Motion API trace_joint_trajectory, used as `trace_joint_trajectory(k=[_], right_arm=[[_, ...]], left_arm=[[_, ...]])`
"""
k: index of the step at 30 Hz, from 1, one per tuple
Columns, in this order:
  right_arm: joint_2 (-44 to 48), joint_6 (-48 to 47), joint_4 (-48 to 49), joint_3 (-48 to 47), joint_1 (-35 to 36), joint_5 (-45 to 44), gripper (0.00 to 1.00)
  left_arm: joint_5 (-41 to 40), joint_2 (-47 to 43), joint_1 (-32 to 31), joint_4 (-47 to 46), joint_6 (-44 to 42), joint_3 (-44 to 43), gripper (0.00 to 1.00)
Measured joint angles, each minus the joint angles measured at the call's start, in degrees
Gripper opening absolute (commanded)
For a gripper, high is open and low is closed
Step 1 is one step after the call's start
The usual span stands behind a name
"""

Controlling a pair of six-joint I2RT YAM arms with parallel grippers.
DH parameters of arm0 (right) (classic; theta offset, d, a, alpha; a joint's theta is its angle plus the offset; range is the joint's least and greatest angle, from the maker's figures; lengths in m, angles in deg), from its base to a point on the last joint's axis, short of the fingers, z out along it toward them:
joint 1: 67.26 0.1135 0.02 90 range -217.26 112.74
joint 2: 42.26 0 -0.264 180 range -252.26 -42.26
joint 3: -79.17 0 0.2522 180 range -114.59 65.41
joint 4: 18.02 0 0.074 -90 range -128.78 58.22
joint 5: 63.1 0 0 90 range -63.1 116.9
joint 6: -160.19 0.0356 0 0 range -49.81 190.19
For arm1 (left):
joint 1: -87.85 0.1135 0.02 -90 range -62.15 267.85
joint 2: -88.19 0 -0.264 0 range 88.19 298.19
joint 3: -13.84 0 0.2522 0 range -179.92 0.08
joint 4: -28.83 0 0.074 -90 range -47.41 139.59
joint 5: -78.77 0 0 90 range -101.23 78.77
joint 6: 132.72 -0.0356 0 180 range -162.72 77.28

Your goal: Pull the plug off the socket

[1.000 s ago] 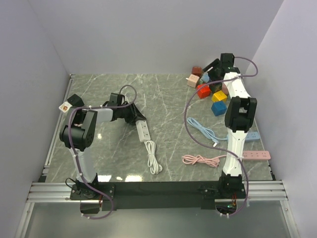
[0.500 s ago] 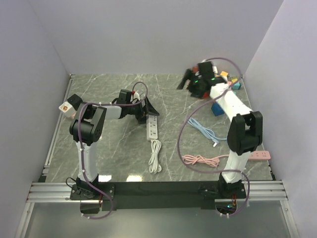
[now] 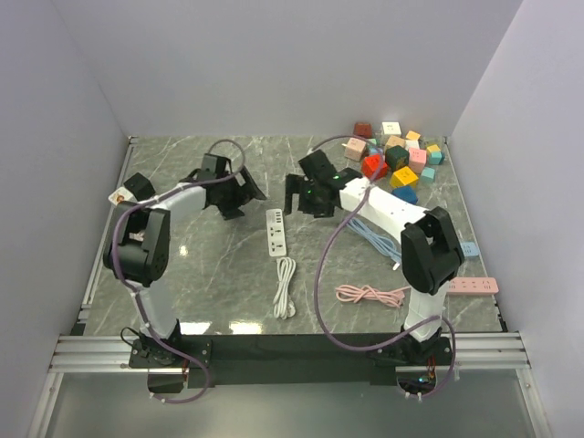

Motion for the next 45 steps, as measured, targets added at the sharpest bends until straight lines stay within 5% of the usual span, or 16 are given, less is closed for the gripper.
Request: trace_joint_trajectory(k=[6,16,19,24,29,33,36,40,45], right_arm=[[-5.53,-0.22,-2.62,-4.76,6.6,-3.1,1.0],[-19.43,1.11,-9.14,-15.45,11.47,-6.84,0.97],[-21.4,1.44,-9.97,-16.79,12.09,-7.39,0.76],[-21.46,3.91,-10.29,-16.74,12.57,-6.86,0.05],[-18.47,7.37,-8.0,-11.91,11.19,-6.47,0.0],[-7.43,11.89,-6.03,2.21,4.22,-4.98,0.0],[4.59,15.34,-5.18,10.97,-7.58,-2.51,0.0],[16.28,17.4,-1.36,13.51,-22.73,-1.16,0.0],[22.99,19.3,-0.17,14.73,-32.2,0.28,0.0]], left_arm=[[-8.59,-7.5,4.09,3.58,1.27,4.24,0.99],[-11.78,-19.3,5.27,6.62,1.88,9.81,0.99],[-12.15,-21.79,5.86,7.06,1.84,11.41,0.99],[-12.33,-25.14,7.37,8.31,1.68,14.14,0.99],[-12.24,-28.61,8.63,9.88,1.57,16.04,0.99],[-12.02,-30.58,8.83,10.08,1.2,16.31,0.99],[-11.65,-31.12,8.85,10.03,1.09,16.31,0.99],[-10.86,-31.19,8.87,10.16,0.28,16.33,0.99],[-9.81,-31.21,8.87,10.14,-0.11,16.39,0.99]])
